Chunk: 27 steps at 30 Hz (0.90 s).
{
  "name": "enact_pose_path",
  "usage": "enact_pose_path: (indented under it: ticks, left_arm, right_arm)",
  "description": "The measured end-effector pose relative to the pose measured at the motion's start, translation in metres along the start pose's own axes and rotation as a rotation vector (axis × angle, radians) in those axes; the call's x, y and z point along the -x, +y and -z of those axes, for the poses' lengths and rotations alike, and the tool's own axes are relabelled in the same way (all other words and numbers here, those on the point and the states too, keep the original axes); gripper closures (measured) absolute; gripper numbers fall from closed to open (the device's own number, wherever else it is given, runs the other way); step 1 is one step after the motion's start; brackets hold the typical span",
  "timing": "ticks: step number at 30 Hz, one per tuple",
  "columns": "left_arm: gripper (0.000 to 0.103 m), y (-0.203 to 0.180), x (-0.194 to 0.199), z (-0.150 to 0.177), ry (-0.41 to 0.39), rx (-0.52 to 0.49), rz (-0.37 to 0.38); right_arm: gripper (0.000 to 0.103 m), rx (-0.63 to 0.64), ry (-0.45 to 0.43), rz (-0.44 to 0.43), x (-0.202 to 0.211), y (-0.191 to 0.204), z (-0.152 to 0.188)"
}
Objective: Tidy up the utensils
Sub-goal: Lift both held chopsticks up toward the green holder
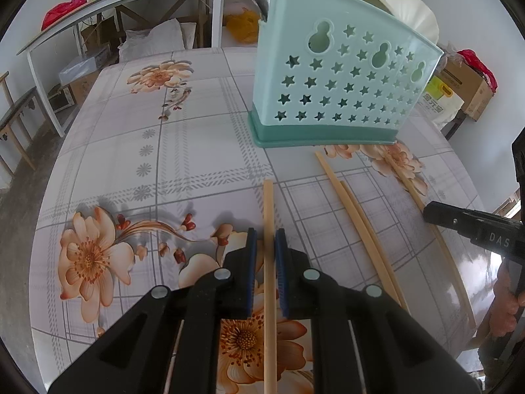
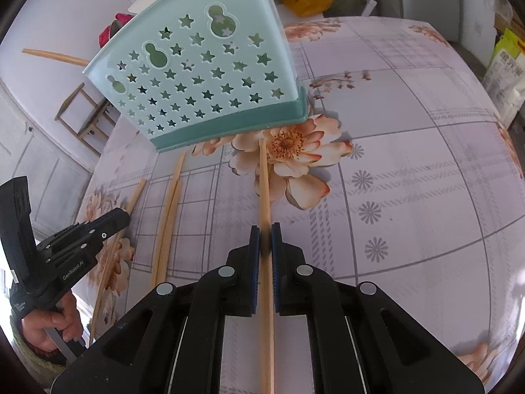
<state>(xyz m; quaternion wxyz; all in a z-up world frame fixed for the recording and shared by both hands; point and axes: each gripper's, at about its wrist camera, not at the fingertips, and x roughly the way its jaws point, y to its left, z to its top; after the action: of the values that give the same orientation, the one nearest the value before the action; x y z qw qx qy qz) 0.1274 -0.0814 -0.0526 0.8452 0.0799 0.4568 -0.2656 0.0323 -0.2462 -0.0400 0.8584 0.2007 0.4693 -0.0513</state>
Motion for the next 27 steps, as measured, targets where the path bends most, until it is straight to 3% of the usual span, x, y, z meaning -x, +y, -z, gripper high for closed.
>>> enact_pose_path:
  ticks: [5, 10, 12, 17, 27]
  left_arm:
    - [0.092, 0.000, 0.000, 0.000, -0.002, -0.003, -0.004]
    - [0.092, -0.001, 0.000, 0.000, -0.002, -0.003, -0.009]
    - [0.092, -0.001, 0.000, 0.000, -0.003, -0.002, -0.010]
    - [0.092, -0.001, 0.000, 0.001, -0.007, -0.006, -0.014]
    - [0.097, 0.004, 0.000, 0.001, -0.014, 0.016, 0.008]
  right_arm:
    - [0.072, 0.048, 0.014, -0.015, -0.001, 0.010, -0.002]
    - [0.072, 0.094, -0.010, 0.060, -0.006, 0.021, -0.004]
    - [0.074, 0.096, -0.017, 0.068, -0.007, 0.021, -0.006]
    - [0.097, 0.115, -0.041, 0.141, -0.013, 0.022, -0.008]
    - [0.098, 0.025, -0.081, 0.051, 0.012, 0.005, -0.008]
